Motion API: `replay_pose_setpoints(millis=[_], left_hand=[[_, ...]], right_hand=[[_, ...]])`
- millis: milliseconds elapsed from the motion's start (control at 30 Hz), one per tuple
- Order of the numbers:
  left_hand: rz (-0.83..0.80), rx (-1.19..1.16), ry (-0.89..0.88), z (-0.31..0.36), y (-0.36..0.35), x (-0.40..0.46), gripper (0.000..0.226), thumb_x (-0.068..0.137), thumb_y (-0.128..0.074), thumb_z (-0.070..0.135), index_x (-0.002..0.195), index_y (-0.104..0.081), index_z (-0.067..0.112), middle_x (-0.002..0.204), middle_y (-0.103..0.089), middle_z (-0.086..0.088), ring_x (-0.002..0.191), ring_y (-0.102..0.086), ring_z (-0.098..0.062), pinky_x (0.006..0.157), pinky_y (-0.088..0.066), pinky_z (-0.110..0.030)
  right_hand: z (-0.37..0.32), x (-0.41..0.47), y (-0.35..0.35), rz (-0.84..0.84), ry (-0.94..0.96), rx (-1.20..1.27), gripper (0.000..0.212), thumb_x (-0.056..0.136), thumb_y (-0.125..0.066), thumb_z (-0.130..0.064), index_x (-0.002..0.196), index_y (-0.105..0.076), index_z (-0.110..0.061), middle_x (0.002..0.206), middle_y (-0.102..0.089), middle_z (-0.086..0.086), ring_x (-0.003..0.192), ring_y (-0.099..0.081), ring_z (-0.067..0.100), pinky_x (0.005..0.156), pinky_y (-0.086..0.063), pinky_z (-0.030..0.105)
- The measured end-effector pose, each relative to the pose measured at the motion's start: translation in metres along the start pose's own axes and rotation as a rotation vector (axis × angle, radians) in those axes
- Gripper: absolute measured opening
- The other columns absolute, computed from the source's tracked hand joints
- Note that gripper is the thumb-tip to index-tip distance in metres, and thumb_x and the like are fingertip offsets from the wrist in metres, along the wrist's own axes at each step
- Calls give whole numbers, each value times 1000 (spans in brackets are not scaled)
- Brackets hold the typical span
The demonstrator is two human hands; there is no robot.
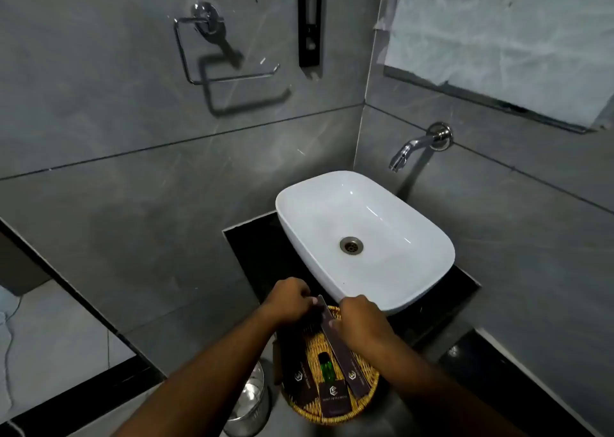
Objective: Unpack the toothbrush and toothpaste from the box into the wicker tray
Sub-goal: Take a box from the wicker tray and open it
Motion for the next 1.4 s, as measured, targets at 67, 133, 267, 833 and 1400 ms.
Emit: replay_pose_setpoints(millis=[67,133,267,833,1400], left_hand=[[-16,-8,35,-4,-4,1,28,89,-63,28,100,-73,5,109,-73,-12,101,-66,-25,82,-51,-30],[-6,-21,71,-10,-3,0,27,89,-62,28,100,-73,7,108,-73,-11,100,-66,-24,78,-47,-27],[1,-37,94,-13,0,-1,28,90,-62,30,103,-73,9,109,-73,-10,101,-67,-24,81,-49,-28],[280,-711,127,1,62,-6,26,89,-67,18,69,-69,0,48,-58,0,43,-48,-13,43,-40,-23],[112,-920,-93,30,71,-26,8,87,-69,21,87,-77,21,76,-78,2,69,-73,-10,60,-52,-18]], right_hand=[[0,-2,-18,-68,11,-14,26,91,-60,-29,95,-67,-4,100,-70,15,92,-67,33,73,-53,34],[4,-3,-34,-120,-3,-39,22,92,-58,-24,98,-66,-5,104,-70,15,96,-66,32,78,-53,36],[14,0,-59,-184,-35,-35,24,87,-64,-29,100,-66,-9,105,-70,10,98,-65,30,86,-49,38],[-26,2,6,202,150,222,32,80,-61,-45,86,-59,-13,84,-68,4,70,-63,18,49,-39,20],[-35,23,81,231,217,585,32,76,-74,-42,100,-64,-23,84,-65,-4,70,-61,9,58,-50,21]])
Point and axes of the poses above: each hand's wrist, its own x-axis towards the middle knuckle, its own y-axis out of the back of the hand, z = x × y, the point moved 7 cm from there along x, towards the middle knuckle
